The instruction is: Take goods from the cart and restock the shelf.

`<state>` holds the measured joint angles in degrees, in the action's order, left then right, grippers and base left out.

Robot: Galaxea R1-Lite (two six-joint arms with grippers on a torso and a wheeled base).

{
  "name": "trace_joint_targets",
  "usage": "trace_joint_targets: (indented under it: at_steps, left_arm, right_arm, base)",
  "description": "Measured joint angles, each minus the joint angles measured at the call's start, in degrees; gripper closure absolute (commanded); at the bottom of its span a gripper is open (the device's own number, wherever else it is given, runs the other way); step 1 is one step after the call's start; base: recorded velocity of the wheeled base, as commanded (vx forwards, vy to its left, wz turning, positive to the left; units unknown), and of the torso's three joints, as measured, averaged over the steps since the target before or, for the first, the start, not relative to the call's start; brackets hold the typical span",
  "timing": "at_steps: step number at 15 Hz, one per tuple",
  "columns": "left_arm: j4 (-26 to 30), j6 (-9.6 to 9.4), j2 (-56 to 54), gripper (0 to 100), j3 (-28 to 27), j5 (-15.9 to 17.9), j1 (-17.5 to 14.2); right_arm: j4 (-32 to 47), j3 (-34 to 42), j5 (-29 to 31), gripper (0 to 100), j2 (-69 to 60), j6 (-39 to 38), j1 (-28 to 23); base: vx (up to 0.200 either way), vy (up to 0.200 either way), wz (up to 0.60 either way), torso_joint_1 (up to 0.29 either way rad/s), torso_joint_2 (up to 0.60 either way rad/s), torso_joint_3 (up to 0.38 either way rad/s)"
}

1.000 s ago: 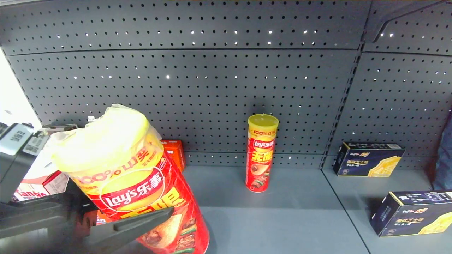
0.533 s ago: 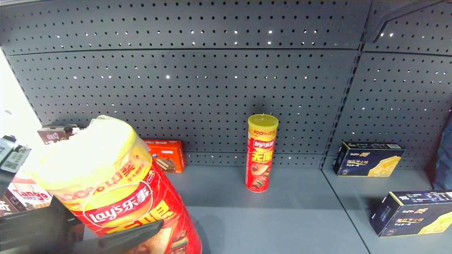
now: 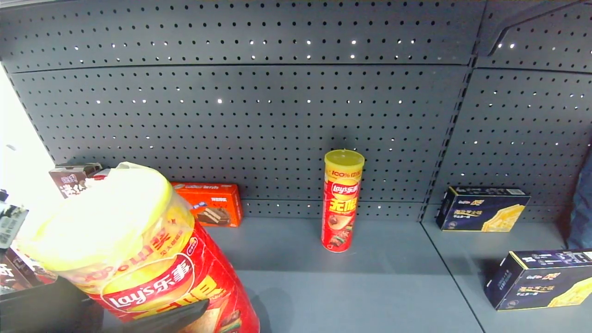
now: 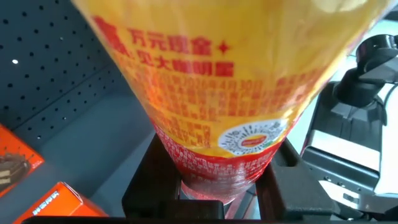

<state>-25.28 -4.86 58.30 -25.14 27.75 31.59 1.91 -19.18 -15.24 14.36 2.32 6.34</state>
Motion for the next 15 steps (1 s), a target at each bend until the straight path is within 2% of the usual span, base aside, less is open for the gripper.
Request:
trace_joint_targets:
  at_steps: [1,4,9,15]
  left_arm:
    - [0.0,-0.49,-0.1,100,0.1,-0.5,0.1]
    - [0.0,-0.6,-0.2,100,-0.2,-0.7,0.2]
    - [0.0,-0.61,-0.1,100,-0.2,-0.7,0.3]
    - [0.0,-0.49,1.5,100,-2.5,0.7,0.4]
  right_arm:
    - [0.0,-0.5,-0.4,0,2.0,1.2,0.6]
    - [-1.8,-2.2,-3.0,0,8.5,4.1,2.3]
    - [-5.5,-7.9,-4.0,0,23.4,7.4,4.2]
    - [-13.7,-15.7,-4.7,0,42.7,9.9,6.2]
  base:
    - [0.0,0.0,0.0,0.0,0.0,0.0]
    - [0.0,0.0,0.0,0.0,0.0,0.0]
    - [0.0,0.0,0.0,0.0,0.0,0.0]
    - [0.0,0.0,0.0,0.0,0.0,0.0]
